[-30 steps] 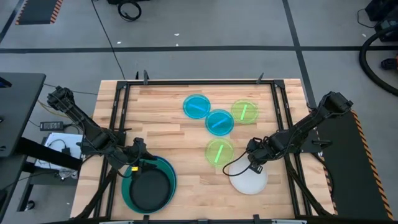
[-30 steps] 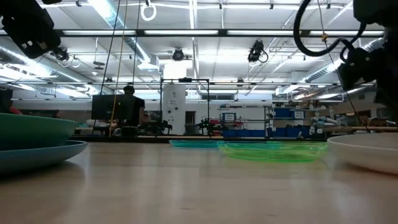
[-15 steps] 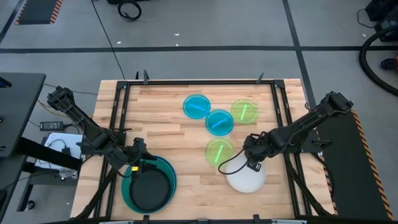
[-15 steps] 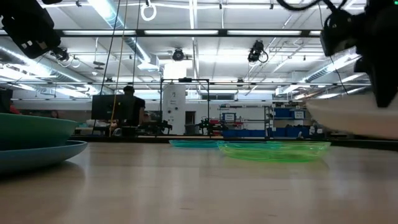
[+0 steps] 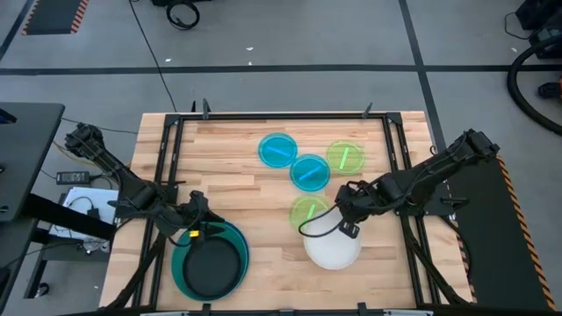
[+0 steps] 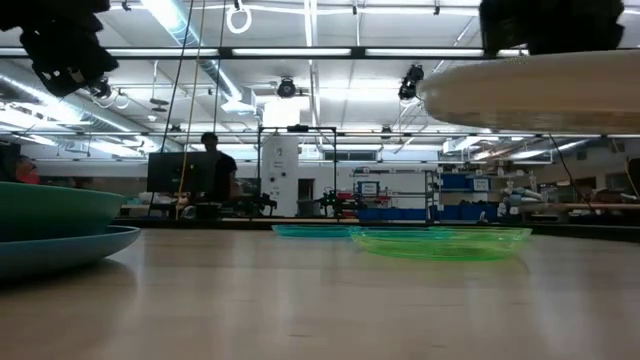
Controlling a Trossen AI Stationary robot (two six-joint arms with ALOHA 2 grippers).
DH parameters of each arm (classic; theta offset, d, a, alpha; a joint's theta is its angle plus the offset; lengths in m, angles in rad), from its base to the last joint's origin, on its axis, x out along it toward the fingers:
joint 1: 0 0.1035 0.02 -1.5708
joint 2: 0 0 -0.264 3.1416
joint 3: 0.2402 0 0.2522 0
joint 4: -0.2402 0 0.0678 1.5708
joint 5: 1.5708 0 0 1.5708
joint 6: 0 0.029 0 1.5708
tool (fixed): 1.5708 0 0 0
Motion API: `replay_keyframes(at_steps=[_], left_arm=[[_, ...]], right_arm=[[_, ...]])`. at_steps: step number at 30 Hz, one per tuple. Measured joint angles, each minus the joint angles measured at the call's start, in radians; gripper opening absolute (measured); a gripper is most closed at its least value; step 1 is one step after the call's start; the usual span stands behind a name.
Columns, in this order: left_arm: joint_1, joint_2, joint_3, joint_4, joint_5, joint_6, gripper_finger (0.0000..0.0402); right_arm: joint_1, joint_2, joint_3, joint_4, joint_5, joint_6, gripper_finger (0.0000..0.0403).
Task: Stack plastic plates
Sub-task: Stack the white plate on top of the black plate
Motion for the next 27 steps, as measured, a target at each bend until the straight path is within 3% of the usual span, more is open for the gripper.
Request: replay_keyframes(at_steps=[13,18,27], left_arm=[[0.184,0.128,0.000,0.062,-0.002,0.021,0.0169],[0.228,0.154,0.006,0.089,-0.002,0.021,0.0169],[0.256,0.309,0.253,-0.158,-0.019,0.044,0.0155]], right_arm=[[-0.181,0.097,0.001,0.312,0.042,-0.224,0.0016],[-0.247,0.193,0.001,0.453,-0.011,-0.333,0.0016],[-0.342,0.333,0.084,0.536,-0.029,-0.468,0.0016]])
